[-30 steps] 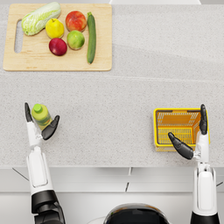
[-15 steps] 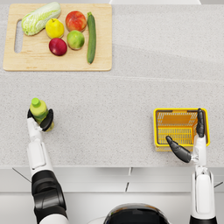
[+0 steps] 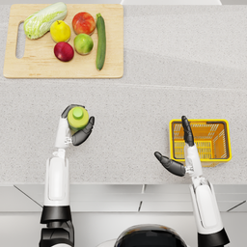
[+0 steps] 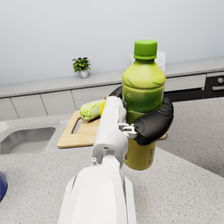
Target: Pick up the green tea and place it into the yellow basket
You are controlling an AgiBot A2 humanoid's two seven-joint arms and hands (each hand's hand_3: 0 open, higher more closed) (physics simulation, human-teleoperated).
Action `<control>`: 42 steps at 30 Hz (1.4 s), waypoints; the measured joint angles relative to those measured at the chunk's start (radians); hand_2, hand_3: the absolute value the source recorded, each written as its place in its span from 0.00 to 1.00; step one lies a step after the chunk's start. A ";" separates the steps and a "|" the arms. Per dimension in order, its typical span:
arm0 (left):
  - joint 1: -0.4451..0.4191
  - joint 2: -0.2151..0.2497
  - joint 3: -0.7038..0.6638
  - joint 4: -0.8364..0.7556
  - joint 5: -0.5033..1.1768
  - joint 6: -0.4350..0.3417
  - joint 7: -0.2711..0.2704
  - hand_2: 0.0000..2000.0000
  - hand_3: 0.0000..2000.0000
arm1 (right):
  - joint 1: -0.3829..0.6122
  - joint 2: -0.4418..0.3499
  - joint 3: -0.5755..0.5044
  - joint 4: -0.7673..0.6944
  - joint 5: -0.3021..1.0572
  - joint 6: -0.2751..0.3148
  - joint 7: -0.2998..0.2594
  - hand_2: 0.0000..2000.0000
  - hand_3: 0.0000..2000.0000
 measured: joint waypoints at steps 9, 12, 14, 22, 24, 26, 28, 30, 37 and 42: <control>0.001 0.048 0.239 -0.282 0.000 -0.017 -0.002 1.00 1.00 | 0.112 -0.092 0.156 -0.101 0.109 0.000 0.000 0.00 0.00; 0.023 0.080 0.289 -0.296 0.000 -0.015 -0.001 1.00 1.00 | 0.135 -0.114 0.185 -0.134 0.112 0.000 0.000 0.00 0.00; 0.038 0.100 0.322 -0.291 0.000 -0.013 -0.001 1.00 1.00 | 0.145 -0.124 0.201 -0.149 0.113 0.000 0.000 0.00 0.00; 0.007 0.086 0.393 -0.337 0.002 0.006 -0.004 1.00 1.00 | 0.168 -0.137 0.151 -0.173 0.115 0.276 0.002 1.00 0.49; 0.000 0.073 0.388 -0.346 0.002 -0.021 -0.001 1.00 1.00 | 0.169 -0.129 0.148 -0.174 0.115 0.310 0.002 1.00 0.82; -0.002 0.069 0.391 -0.349 0.002 -0.020 -0.002 0.32 0.84 | 0.170 -0.127 0.161 -0.172 0.114 0.290 0.001 1.00 1.00; -0.006 0.066 0.399 -0.345 0.001 0.040 -0.002 0.00 0.51 | 0.169 -0.127 0.171 -0.171 0.115 0.230 -0.005 1.00 1.00; -0.014 0.066 0.407 -0.330 0.001 0.082 0.001 0.00 0.18 | 0.170 -0.131 0.175 -0.168 0.115 0.155 0.005 1.00 1.00; -0.122 0.009 0.254 -0.399 0.001 0.121 0.004 0.00 0.00 | 0.182 -0.150 -0.010 -0.082 0.115 0.152 0.002 1.00 1.00; -0.185 -0.001 -0.012 -0.453 0.000 0.125 0.004 0.00 0.00 | 0.185 -0.143 -0.264 -0.049 0.114 0.153 0.000 1.00 1.00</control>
